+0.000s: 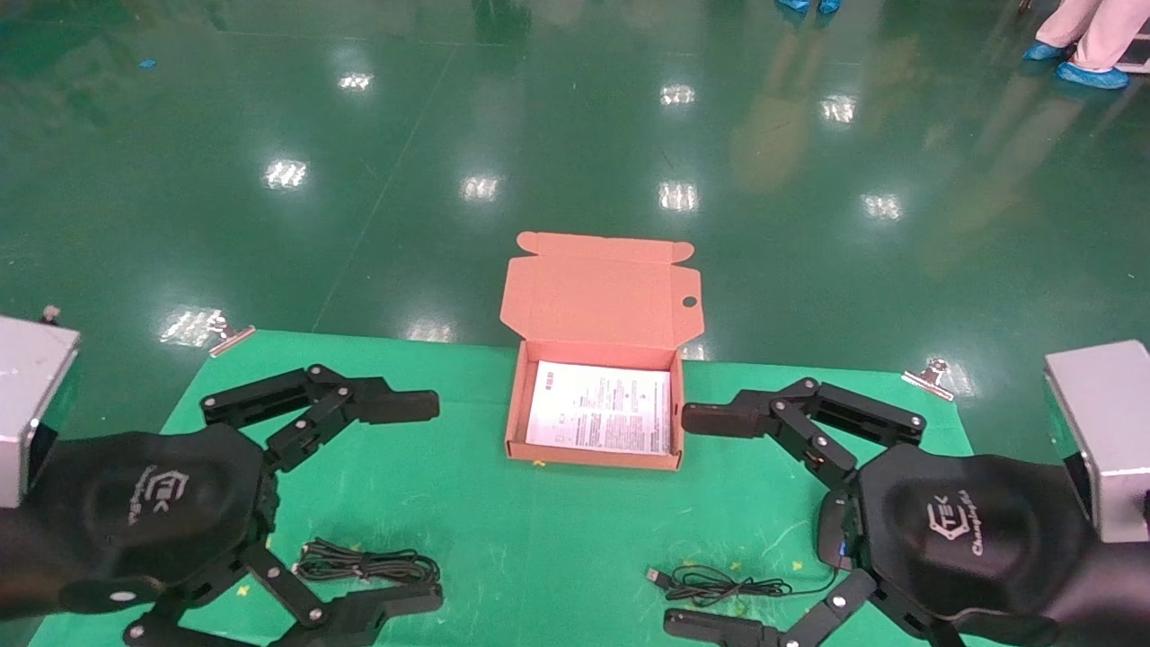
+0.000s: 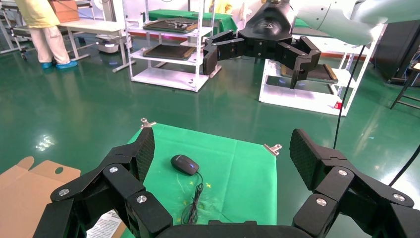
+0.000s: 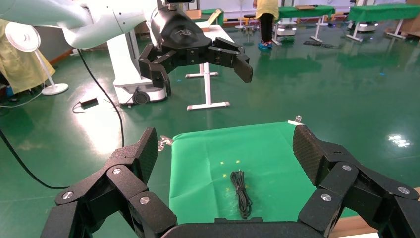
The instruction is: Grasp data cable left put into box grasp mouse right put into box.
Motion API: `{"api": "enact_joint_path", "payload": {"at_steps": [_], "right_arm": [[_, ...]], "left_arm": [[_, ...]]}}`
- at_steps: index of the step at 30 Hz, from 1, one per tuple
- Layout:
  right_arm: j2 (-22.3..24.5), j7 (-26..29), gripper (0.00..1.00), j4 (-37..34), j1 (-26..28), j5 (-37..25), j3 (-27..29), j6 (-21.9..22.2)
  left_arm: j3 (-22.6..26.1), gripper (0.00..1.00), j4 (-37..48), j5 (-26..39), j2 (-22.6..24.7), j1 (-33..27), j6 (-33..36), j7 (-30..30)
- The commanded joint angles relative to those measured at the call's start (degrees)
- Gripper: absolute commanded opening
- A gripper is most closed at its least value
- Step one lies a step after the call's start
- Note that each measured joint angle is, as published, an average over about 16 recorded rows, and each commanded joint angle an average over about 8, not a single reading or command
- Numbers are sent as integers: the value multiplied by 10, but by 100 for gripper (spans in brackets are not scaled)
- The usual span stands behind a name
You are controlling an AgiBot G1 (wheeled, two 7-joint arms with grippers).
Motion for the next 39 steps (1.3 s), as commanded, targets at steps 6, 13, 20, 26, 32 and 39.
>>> {"api": "enact_joint_path", "payload": {"at_steps": [6, 13, 20, 26, 32, 39], "right_arm": [[0, 0, 100, 0, 0, 0, 0, 0], [0, 1, 100, 0, 2, -2, -2, 2], [0, 1, 100, -1, 2, -4, -3, 2], [5, -6, 100, 0, 6, -23, -7, -2], [10, -16, 100, 2, 29, -70, -20, -5], [10, -41, 100, 15, 75, -157, -47, -17]], "left_arm": [[0, 100, 0, 0, 0, 0, 0, 0], [0, 100, 0, 0, 0, 0, 0, 0], [1, 100, 0, 4, -1, 0, 1, 0], [16, 100, -3, 41, -4, -16, 2, -3], [47, 100, -10, 117, 0, -57, 6, -14], [86, 100, -13, 208, 18, -106, 11, -22]]}}
